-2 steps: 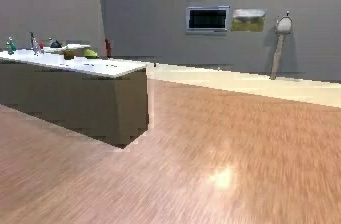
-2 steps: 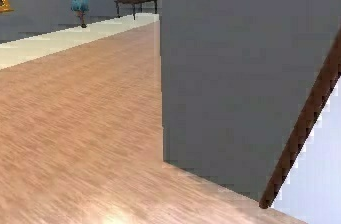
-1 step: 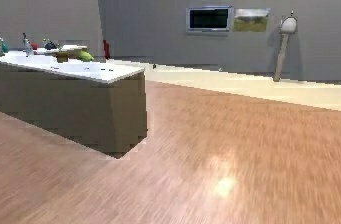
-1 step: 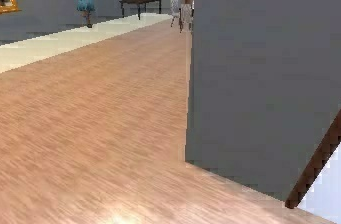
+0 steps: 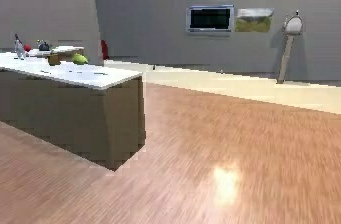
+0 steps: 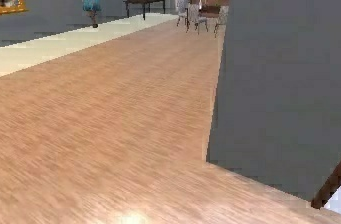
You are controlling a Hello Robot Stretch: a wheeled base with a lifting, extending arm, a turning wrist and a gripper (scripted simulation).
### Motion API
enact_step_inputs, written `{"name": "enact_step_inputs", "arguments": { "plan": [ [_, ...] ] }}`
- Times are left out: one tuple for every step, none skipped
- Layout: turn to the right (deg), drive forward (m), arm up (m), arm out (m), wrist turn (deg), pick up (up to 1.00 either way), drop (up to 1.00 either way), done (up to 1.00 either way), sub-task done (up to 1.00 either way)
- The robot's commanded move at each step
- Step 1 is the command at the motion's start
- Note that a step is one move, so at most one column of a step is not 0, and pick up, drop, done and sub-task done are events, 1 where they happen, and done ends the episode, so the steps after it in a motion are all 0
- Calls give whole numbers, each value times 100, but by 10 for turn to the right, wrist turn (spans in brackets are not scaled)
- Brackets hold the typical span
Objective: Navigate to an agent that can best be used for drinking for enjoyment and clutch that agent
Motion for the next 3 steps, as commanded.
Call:
{"name": "enact_step_inputs", "arguments": {
  "plan": [
    [60,0,0,0,0,0,0,0,0],
    [0,100,0,0,0,0,0,0,0],
    [0,100,0,0,0,0,0,0,0]
  ]
}}
